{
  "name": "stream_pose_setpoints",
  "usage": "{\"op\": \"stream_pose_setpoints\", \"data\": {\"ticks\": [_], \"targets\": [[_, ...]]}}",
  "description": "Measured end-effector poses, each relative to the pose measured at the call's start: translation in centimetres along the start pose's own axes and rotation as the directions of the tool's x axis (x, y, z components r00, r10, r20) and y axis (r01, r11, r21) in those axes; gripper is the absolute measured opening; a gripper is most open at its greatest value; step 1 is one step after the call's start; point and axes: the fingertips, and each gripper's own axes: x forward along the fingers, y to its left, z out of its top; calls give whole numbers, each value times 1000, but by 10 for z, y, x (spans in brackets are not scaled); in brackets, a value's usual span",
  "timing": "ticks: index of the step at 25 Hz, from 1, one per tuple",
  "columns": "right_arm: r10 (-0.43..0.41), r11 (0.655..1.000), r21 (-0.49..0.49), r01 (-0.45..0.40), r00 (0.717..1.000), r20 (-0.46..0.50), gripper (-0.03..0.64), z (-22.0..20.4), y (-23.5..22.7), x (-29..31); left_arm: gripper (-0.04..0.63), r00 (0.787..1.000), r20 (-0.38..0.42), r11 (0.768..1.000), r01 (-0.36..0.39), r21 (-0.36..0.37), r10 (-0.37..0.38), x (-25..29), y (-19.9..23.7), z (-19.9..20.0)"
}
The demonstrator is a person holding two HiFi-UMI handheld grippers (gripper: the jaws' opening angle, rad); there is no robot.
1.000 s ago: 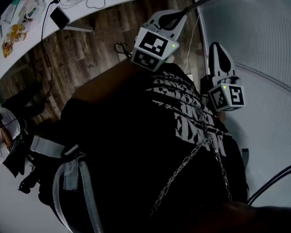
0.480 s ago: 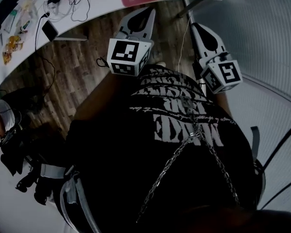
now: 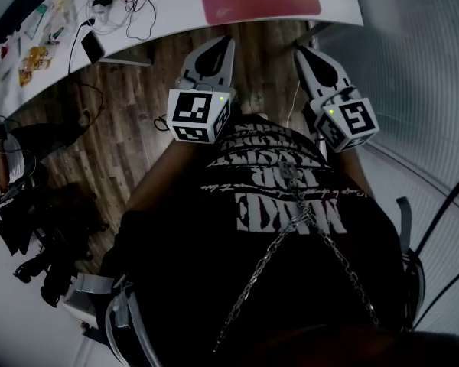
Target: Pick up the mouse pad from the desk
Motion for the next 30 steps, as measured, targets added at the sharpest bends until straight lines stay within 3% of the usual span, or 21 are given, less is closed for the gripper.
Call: {"op": "stream_pose_setpoints", "data": {"ticks": [5, 12, 17, 22, 26, 30], "targets": [[8, 999, -37, -9, 999, -36, 0, 8, 0, 35, 6, 999, 0, 999, 40, -25, -40, 30, 25, 10], [-95, 994, -60, 93, 995, -34, 0, 41, -32, 91, 6, 991, 39, 992, 128, -15, -127, 93, 78, 51], [-138, 990, -8, 137, 990, -43, 0, 53, -46, 137, 6, 981, 12, 980, 196, -39, -196, 136, 113, 62], [-172, 985, -22, 171, 984, -53, 0, 64, -66, 165, 6, 972, -12, 971, 233, -51, -234, 169, 130, 63], [-178, 984, -35, 176, 982, -64, 0, 68, -96, 181, 6, 979, -15, 978, 200, -61, -202, 203, 148, 65], [-102, 995, -2, 102, 991, -84, 0, 64, -134, 206, 6, 993, -39, 992, 105, -76, -108, 240, 170, 66]]}}
